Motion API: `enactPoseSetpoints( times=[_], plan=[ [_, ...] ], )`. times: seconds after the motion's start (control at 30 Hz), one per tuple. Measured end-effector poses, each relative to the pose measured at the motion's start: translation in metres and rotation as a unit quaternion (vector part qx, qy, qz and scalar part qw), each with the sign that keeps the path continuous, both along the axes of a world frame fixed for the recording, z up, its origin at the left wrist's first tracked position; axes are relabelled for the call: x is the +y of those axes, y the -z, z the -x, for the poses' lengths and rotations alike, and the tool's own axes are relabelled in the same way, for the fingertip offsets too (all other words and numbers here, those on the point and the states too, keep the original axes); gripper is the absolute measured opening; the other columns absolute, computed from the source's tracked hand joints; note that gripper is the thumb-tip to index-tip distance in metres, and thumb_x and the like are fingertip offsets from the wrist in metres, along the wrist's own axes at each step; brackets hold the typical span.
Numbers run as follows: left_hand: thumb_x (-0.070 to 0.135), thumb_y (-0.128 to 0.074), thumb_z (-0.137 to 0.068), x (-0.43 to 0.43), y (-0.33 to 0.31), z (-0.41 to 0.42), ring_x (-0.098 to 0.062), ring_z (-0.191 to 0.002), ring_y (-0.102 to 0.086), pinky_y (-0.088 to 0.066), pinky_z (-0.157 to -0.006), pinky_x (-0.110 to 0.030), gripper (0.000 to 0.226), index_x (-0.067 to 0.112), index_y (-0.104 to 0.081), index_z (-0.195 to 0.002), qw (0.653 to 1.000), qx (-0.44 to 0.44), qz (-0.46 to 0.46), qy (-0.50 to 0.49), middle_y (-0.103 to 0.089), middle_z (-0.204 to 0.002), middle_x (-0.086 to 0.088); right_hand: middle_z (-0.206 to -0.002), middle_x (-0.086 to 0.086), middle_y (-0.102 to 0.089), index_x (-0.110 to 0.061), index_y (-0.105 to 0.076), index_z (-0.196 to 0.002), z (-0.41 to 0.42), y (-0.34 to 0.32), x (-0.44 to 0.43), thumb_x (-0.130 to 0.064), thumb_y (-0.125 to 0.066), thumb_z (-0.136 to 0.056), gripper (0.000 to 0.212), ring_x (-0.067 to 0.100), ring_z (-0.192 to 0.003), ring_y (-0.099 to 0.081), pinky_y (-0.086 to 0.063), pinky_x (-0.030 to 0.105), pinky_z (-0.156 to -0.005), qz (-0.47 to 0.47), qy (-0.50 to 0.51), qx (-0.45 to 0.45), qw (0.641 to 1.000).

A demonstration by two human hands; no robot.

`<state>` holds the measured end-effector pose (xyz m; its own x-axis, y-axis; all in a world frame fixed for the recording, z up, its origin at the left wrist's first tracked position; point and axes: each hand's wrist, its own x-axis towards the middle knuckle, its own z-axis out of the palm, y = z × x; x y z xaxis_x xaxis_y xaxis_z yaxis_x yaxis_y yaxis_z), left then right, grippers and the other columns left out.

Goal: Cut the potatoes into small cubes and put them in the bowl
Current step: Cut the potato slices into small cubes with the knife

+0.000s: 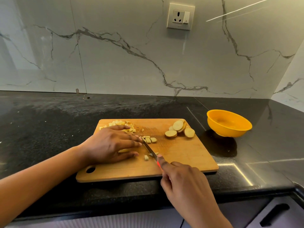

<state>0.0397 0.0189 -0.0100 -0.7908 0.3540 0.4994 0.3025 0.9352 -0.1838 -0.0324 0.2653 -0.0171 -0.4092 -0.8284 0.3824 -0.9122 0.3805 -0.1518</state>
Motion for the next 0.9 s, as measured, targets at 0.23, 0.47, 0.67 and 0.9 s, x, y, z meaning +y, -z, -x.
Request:
enactPoseSetpoints(
  times=[0.23,0.47,0.67,0.9],
  plan=[
    [0.054,-0.049,-0.09,0.03,0.002,0.009,-0.003,-0.077,-0.067,-0.054,-0.067,-0.027,0.033,0.03,-0.072,-0.089,0.997,0.025,-0.056,-0.036,-0.071,-0.089,0.015,-0.107,-0.004,-0.056,-0.024,-0.015,-0.151,-0.001,-0.009,-0.01,-0.031,-0.034,-0.101,0.054,0.012,-0.083,-0.046,-0.034,0.02,-0.061,-0.022,-0.033,-0.001,0.999],
    [0.061,-0.04,-0.088,0.037,0.006,0.014,-0.002,-0.07,-0.063,-0.055,-0.058,-0.031,0.041,0.032,-0.07,-0.088,0.991,0.01,-0.09,-0.096,-0.067,-0.083,0.016,-0.105,-0.002,-0.056,-0.023,-0.018,-0.151,0.005,-0.006,-0.013,-0.027,-0.036,-0.101,0.053,0.014,-0.086,-0.048,-0.036,0.026,-0.068,-0.023,-0.032,0.006,0.999],
    [0.061,-0.046,-0.085,0.037,0.006,0.013,0.0,-0.079,-0.063,-0.055,-0.065,-0.029,0.036,0.034,-0.069,-0.089,0.986,0.002,-0.112,-0.119,-0.067,-0.089,0.017,-0.11,-0.003,-0.056,-0.025,-0.014,-0.151,0.0,-0.007,0.008,-0.028,-0.034,-0.101,0.055,0.013,-0.088,-0.047,-0.035,0.025,-0.07,-0.039,-0.04,-0.015,0.998],
    [0.063,-0.045,-0.081,0.033,0.006,0.013,-0.005,-0.087,-0.064,-0.045,-0.068,-0.025,0.037,0.036,-0.067,-0.093,0.98,0.013,-0.102,-0.172,-0.069,-0.094,0.014,-0.109,-0.012,-0.059,-0.036,-0.024,-0.148,-0.002,-0.02,0.041,-0.031,-0.034,-0.098,0.051,0.009,-0.095,-0.057,-0.024,0.013,-0.055,-0.06,-0.049,-0.017,0.997]
  ],
)
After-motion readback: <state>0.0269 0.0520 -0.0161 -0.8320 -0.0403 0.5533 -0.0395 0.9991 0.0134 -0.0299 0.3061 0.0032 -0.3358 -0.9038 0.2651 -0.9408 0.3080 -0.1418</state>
